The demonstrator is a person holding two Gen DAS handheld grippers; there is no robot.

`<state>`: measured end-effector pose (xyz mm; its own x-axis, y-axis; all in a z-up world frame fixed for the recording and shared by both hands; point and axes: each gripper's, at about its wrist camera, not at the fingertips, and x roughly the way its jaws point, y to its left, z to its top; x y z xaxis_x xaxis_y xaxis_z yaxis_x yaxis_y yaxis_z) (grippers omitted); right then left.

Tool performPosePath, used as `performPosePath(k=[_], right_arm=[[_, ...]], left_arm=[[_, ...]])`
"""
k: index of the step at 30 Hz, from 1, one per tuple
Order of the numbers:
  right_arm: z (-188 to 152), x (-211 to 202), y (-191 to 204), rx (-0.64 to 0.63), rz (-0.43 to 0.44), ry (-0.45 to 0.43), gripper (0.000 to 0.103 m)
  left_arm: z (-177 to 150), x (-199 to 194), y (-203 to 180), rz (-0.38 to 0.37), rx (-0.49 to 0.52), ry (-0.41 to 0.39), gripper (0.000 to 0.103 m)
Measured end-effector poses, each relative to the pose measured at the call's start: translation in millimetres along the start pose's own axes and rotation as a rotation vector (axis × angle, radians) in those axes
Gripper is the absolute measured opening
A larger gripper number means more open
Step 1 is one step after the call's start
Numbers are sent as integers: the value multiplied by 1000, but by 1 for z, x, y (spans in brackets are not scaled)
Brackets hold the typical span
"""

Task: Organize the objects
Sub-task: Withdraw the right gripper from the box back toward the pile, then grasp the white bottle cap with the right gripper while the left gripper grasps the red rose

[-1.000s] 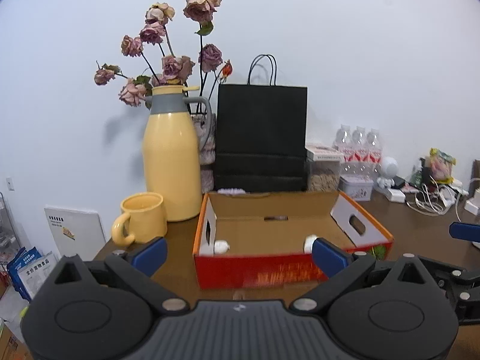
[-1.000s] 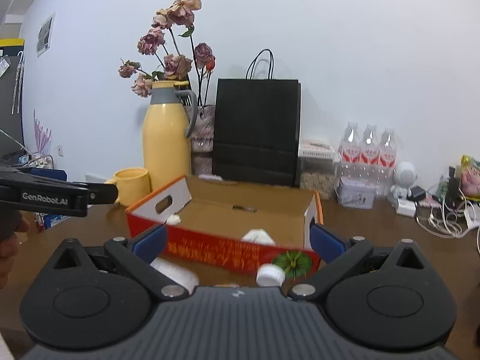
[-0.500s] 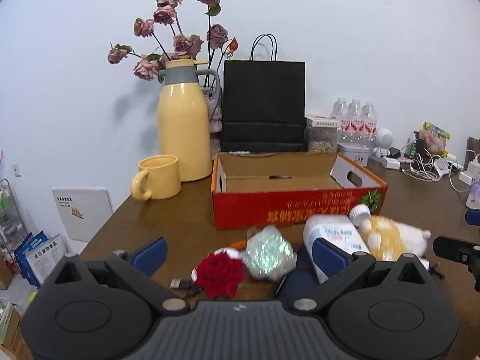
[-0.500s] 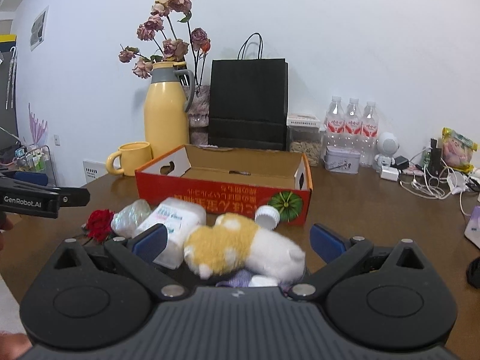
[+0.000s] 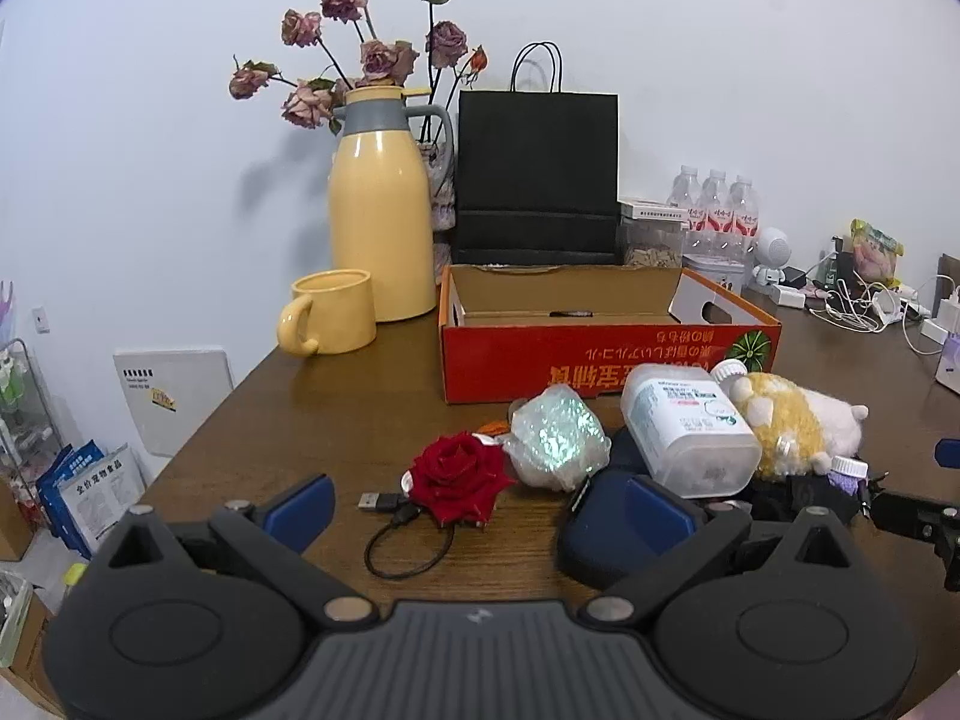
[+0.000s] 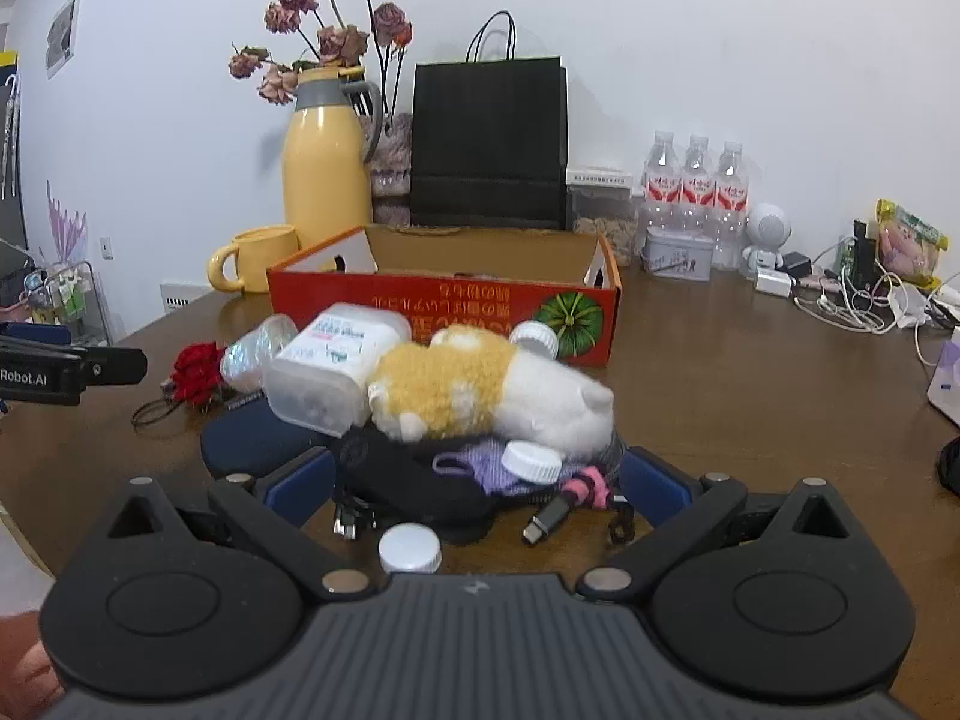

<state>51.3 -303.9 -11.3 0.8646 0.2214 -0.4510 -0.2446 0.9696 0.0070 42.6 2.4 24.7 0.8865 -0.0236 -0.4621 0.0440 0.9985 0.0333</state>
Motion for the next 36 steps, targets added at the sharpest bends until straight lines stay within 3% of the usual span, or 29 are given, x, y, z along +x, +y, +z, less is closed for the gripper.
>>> performPosePath(k=[17, 23, 27, 31, 36], right_arm=[[-23, 15, -1, 9, 25, 69, 103], [-26, 26, 10, -22, 101, 113, 67], [-26, 38, 18, -44, 125, 128, 29], [-26, 37, 20, -49, 162, 120, 29], [-23, 28, 18, -41, 184, 95, 29]], left_arm=[[-17, 18, 6, -3, -30, 59, 103], [-21, 26, -2, -35, -14, 82, 103], [-23, 31, -8, -51, -3, 92, 103], [-23, 36, -7, -44, -2, 97, 103], [-18, 45, 5, 16, -33, 92, 103]])
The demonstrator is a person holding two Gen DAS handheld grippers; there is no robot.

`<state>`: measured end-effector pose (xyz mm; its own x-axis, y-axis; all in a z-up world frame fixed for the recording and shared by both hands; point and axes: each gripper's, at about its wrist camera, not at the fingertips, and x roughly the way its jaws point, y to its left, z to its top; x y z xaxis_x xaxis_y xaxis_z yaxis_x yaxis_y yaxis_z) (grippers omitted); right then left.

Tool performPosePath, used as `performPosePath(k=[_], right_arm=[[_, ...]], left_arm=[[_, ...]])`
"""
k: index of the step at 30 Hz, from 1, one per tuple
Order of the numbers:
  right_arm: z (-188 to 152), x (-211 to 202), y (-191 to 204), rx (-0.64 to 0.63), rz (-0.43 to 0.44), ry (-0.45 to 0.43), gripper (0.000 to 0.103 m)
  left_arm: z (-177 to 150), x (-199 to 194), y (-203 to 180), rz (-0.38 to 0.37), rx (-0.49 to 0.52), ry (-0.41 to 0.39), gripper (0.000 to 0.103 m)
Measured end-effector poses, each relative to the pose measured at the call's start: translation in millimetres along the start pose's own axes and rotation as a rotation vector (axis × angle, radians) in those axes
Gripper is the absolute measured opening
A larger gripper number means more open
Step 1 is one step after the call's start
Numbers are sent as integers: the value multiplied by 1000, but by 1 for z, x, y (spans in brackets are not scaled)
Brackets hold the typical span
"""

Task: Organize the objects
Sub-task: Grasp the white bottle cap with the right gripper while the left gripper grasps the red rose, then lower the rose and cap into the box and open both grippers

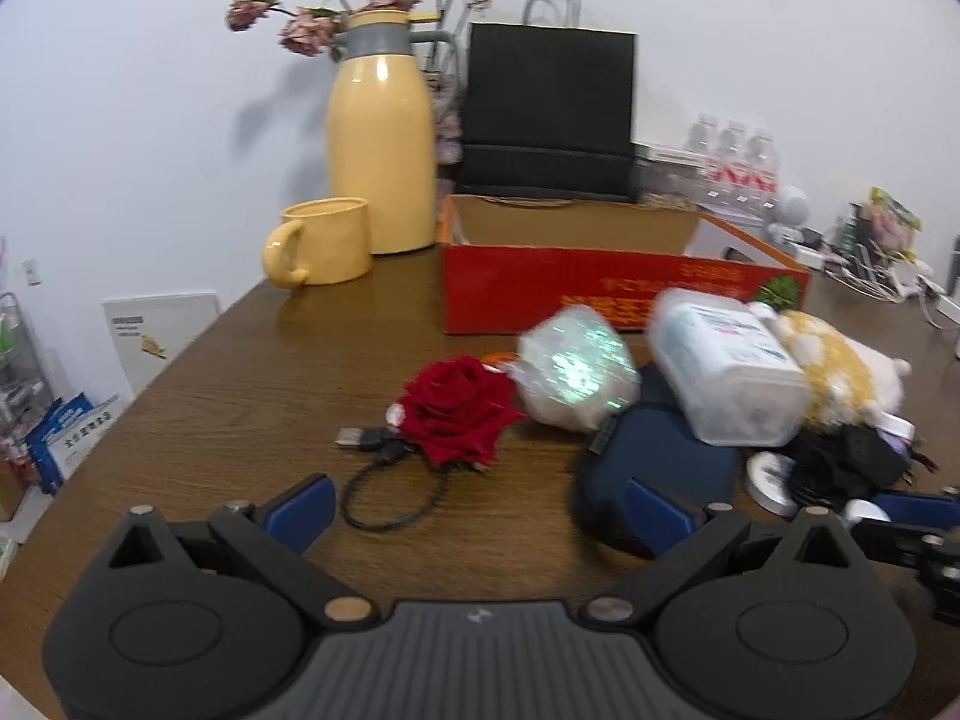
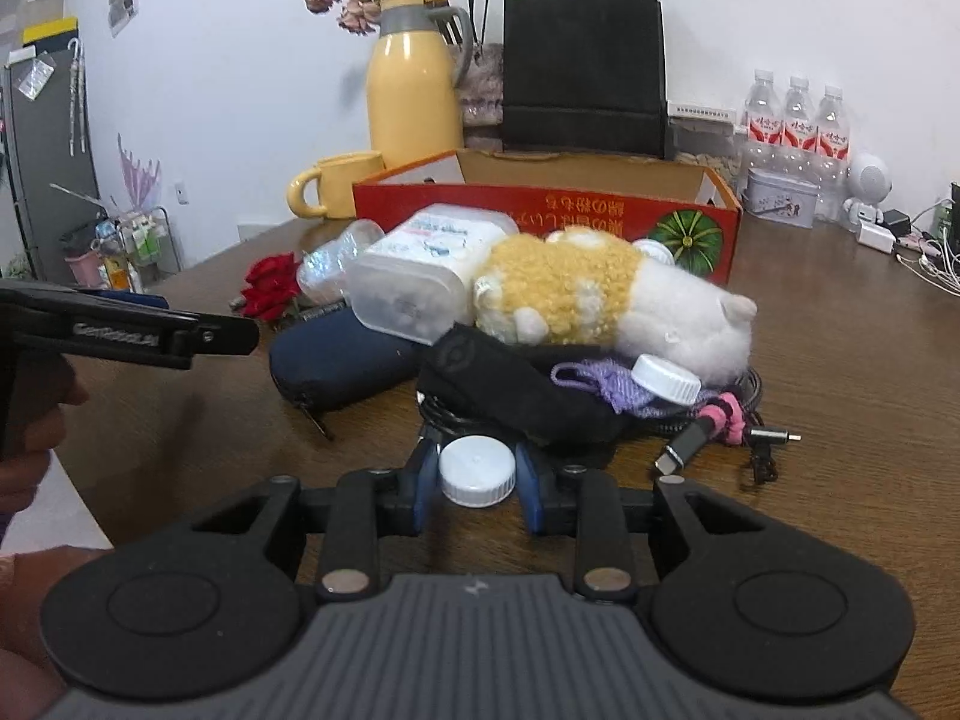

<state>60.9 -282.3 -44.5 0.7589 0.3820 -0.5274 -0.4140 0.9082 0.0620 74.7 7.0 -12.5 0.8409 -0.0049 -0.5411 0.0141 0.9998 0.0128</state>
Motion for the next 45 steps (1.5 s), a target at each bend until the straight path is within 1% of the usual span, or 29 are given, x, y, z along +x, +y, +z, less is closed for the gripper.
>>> performPosePath(k=[3, 7, 8, 9, 10, 11, 12, 13, 14, 16, 18, 24, 29, 36, 45], right_arm=[[4, -4, 1, -3, 12, -23, 29], [12, -5, 5, -20, 22, -41, 29], [14, -5, 6, -23, 24, -42, 29], [15, -5, 7, -27, 26, -44, 29], [17, -6, 7, -31, 27, -46, 29], [17, -6, 7, -33, 29, -48, 29], [18, -6, 7, -34, 30, -48, 29], [19, -6, 7, -34, 28, -49, 29], [20, -6, 7, -35, 27, -49, 29], [21, -7, 7, -34, 28, -55, 29], [21, -7, 7, -33, 29, -58, 29], [20, -9, 8, -27, 28, -66, 29], [25, -16, 6, -28, 24, -99, 29], [49, -20, -2, -33, -11, -175, 29], [95, -4, -25, -18, -60, -252, 29]], left_arm=[[8, 10, 6, 41, -17, -21, 103], [24, 35, 9, 65, -8, -11, 101], [27, 42, 9, 79, -5, -2, 98], [30, 49, 10, 89, 1, 4, 92], [32, 55, 11, 92, 6, 10, 88], [34, 59, 11, 82, 9, 19, 75], [35, 63, 13, 56, 8, 30, 45], [35, 65, 15, 28, -4, 45, 34], [36, 65, 18, 11, -23, 57, 34], [35, 60, 23, -12, -44, 34, 33], [35, 52, 27, -12, -54, 11, 33], [33, 29, 41, -19, -101, -23, 33], [41, 11, 43, -30, -116, -71, 33], [64, 3, 15, -98, -77, -132, 33], [99, 25, -30, -160, -26, -150, 33]])
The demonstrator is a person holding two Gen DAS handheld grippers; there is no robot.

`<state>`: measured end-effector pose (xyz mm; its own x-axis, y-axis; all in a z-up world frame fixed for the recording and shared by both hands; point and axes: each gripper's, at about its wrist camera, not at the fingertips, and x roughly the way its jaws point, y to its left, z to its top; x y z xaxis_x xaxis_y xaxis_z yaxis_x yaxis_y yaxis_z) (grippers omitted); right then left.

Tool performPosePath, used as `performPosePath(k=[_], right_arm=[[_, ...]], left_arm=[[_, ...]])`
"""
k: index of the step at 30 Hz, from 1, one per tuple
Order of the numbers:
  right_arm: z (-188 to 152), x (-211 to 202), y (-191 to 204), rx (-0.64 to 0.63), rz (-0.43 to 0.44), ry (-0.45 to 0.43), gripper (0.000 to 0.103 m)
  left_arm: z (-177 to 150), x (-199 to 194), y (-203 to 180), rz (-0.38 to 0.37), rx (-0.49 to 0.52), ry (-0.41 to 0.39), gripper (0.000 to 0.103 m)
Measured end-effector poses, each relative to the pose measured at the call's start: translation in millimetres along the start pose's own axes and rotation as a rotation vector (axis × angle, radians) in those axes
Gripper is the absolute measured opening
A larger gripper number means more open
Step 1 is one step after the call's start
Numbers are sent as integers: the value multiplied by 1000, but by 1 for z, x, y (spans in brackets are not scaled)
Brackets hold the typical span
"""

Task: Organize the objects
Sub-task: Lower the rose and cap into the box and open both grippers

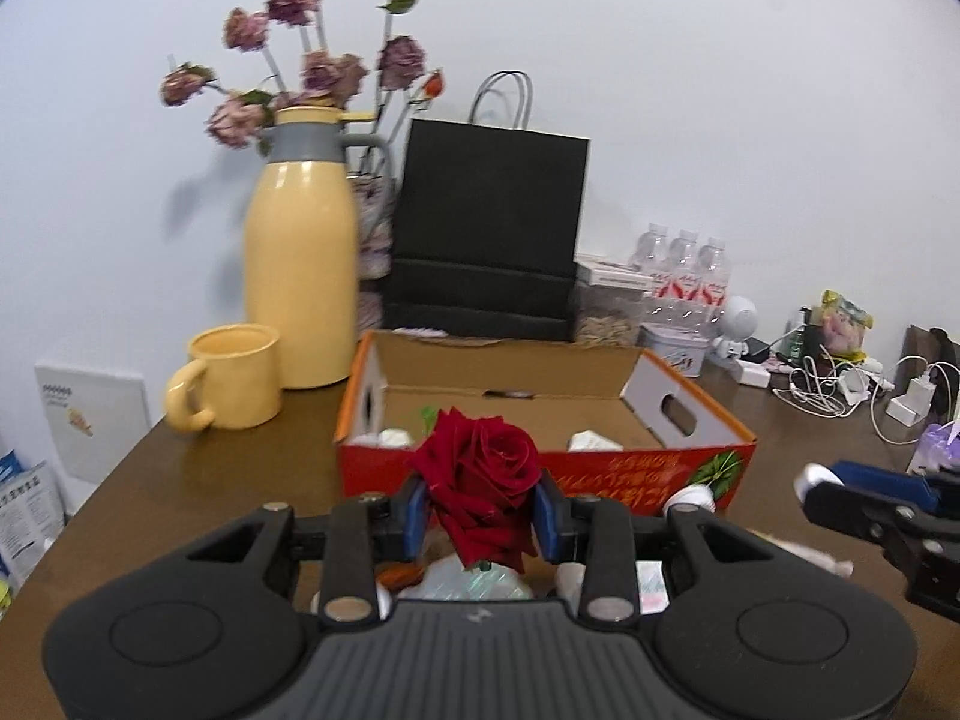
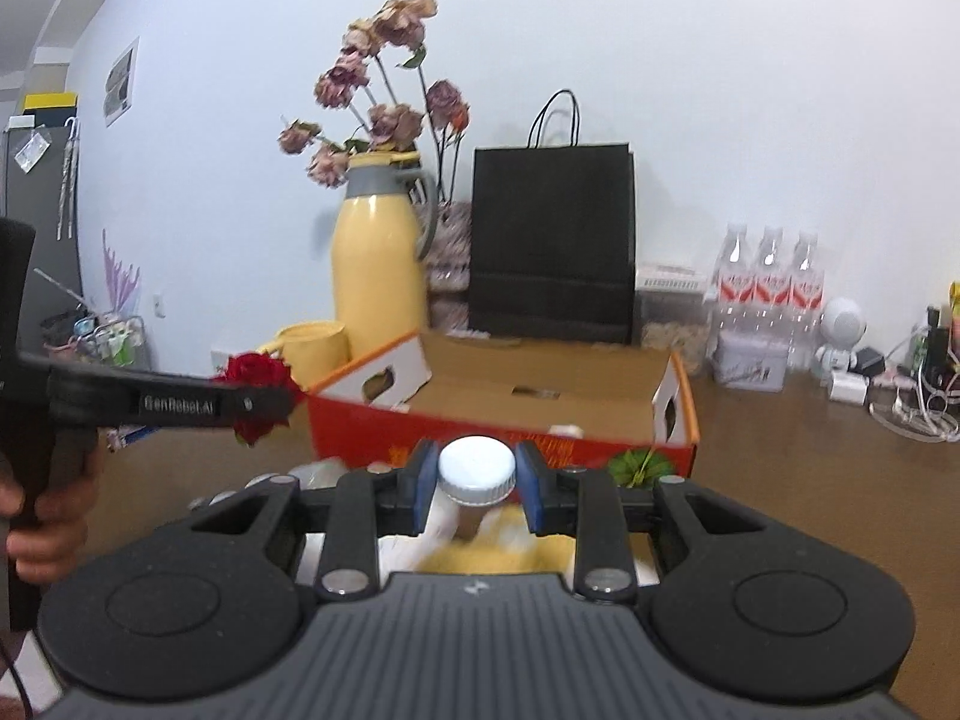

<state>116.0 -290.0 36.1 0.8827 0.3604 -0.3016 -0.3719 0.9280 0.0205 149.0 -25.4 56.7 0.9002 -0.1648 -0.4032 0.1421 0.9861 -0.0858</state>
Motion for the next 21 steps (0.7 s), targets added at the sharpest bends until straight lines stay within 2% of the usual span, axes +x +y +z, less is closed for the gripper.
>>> performPosePath(k=[10, 21], right_arm=[[33, 53, -22, -24, -8, -16, 29], [52, 132, -55, -3, -35, 59, 29]], left_arm=[[37, 51, -29, 8, 47, -8, 33], [65, 125, -30, 76, 60, 41, 33]])
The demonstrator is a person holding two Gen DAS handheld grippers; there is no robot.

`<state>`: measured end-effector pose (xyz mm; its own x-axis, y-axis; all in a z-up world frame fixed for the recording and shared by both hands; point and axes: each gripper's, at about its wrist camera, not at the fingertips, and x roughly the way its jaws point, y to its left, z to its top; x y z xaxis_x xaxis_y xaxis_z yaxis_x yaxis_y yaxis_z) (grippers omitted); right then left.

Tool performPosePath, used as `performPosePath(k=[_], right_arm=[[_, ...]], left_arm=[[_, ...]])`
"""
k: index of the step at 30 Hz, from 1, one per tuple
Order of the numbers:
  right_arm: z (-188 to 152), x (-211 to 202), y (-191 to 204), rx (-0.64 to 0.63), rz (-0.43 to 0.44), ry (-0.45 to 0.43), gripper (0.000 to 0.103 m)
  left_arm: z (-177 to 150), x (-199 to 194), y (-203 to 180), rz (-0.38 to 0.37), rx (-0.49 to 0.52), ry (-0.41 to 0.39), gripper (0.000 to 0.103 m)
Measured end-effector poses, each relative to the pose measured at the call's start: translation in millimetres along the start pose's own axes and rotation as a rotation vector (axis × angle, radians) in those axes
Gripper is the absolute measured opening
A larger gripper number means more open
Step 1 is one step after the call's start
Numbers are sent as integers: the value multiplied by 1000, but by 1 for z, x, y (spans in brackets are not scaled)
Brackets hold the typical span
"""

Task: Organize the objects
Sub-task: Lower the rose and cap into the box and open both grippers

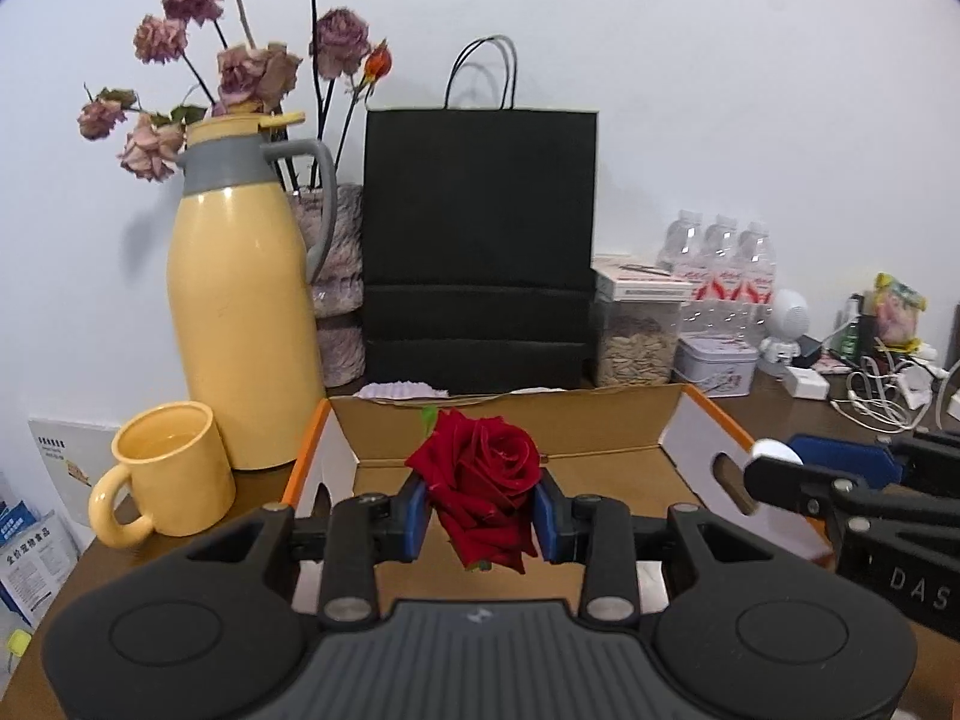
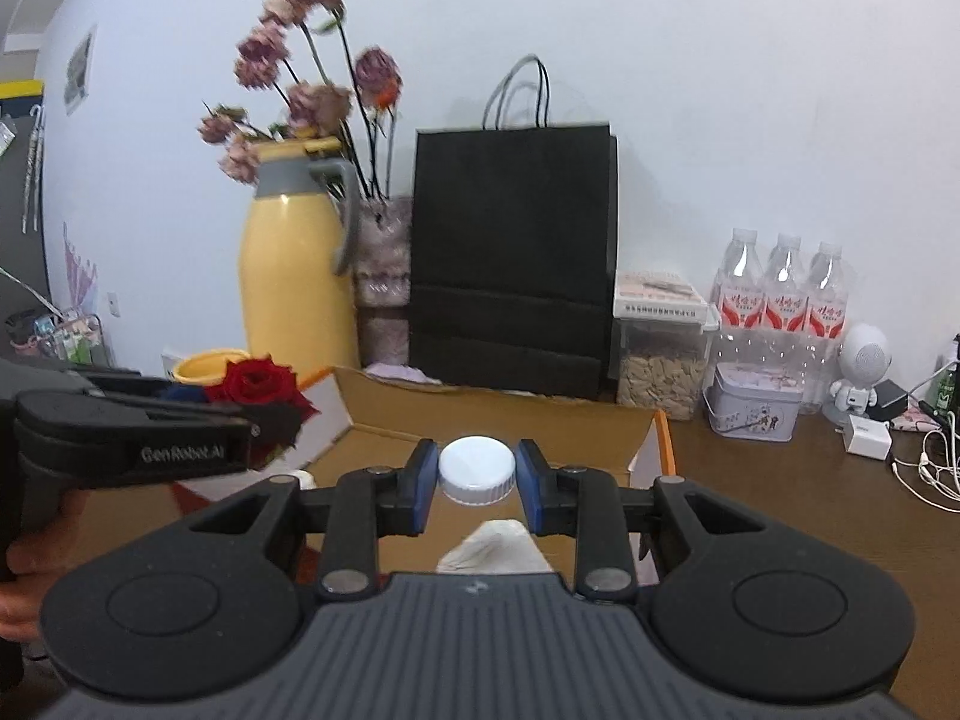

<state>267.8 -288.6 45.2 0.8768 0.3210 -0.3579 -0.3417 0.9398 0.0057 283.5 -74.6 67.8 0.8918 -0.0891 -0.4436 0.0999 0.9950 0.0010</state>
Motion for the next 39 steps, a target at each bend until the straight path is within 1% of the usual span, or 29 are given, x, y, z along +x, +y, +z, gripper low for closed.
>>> performPosePath(k=[5, 10, 11, 12, 13, 14, 15, 16, 17, 18, 19, 23, 29, 34, 39], right_arm=[[-7, 23, -17, 28, 7, 66, 29], [-13, 40, -20, 27, -8, 104, 29], [-14, 43, -19, 22, -12, 109, 29], [-14, 45, -19, 21, -11, 112, 32], [-15, 46, -18, 16, -6, 120, 50], [-16, 47, -18, 12, -8, 128, 64], [-16, 46, -16, 6, -19, 125, 88], [-16, 45, -15, -3, -27, 115, 94], [-16, 43, -14, -12, -26, 106, 94], [-15, 40, -13, -18, -23, 99, 101], [-14, 38, -13, -20, -20, 93, 103], [-10, 31, -10, -29, -11, 78, 103], [-5, 22, -10, -28, -41, 57, 103], [-2, 3, -6, -35, -58, 20, 103], [-4, -20, -1, -26, -57, -3, 103]], left_arm=[[0, 21, 9, 4, -15, 30, 33], [-3, 33, 11, 2, -5, 47, 34], [-4, 34, 11, -1, -3, 48, 35], [-4, 36, 10, -2, 2, 48, 41], [-5, 37, 10, 1, 5, 51, 48], [-6, 38, 9, 8, 4, 53, 70], [-6, 39, 9, 17, 3, 50, 95], [-6, 38, 10, 31, -3, 41, 103], [-6, 37, 11, 47, -10, 25, 103], [-6, 36, 12, 64, -17, 14, 103], [-6, 35, 12, 72, -22, 14, 103], [-7, 35, 15, 75, -39, 23, 103], [-6, 25, 12, 67, -30, 8, 103], [-3, 2, 10, 59, -27, -37, 103], [-7, -24, 12, 47, -25, -59, 103]])
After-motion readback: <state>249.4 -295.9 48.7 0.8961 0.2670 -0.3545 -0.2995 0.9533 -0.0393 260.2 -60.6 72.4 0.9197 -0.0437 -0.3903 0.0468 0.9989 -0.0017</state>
